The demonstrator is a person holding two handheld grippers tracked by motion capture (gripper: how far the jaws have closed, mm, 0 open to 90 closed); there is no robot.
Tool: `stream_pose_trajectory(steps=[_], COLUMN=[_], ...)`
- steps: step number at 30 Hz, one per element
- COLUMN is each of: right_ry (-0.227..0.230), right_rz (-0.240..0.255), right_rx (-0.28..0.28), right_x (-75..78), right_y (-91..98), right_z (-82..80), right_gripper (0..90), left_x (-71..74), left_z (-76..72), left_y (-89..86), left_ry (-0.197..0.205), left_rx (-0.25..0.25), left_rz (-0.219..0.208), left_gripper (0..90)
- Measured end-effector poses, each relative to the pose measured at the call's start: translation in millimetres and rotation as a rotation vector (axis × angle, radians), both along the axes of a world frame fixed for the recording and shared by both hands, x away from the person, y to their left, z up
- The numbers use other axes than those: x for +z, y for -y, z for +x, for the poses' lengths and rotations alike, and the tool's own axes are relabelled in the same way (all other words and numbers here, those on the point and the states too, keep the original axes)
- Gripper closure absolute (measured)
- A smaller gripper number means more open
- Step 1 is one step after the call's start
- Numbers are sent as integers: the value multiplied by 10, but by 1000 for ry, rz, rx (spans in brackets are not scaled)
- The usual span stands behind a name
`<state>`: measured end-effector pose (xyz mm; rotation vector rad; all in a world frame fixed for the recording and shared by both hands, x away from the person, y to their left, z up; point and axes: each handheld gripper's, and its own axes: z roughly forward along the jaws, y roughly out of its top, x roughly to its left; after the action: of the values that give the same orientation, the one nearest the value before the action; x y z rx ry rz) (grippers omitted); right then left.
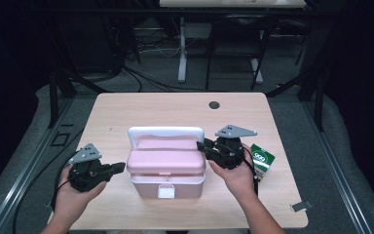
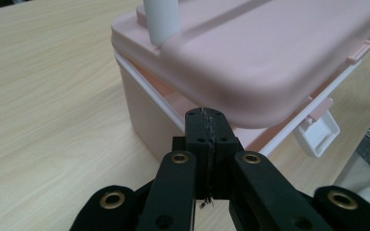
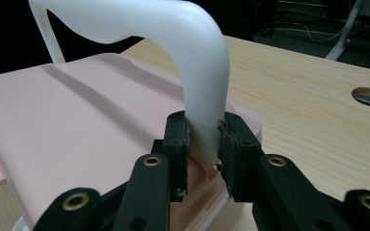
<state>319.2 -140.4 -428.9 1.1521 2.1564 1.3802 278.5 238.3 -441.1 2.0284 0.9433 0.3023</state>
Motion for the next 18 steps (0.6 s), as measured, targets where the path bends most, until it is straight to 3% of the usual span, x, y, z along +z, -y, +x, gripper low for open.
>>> stream_pose_trajectory(steps=[18], right_ry=[-4], right_rz=[0], right_rx=[1], right_x=[17], right_y=[2], right_z=[16], right_gripper=[738], left_x=[-113], left_z=[35], left_y=[182], left_ry=[-40], left_rx=[-56], left_rz=[-1], left_gripper=[900])
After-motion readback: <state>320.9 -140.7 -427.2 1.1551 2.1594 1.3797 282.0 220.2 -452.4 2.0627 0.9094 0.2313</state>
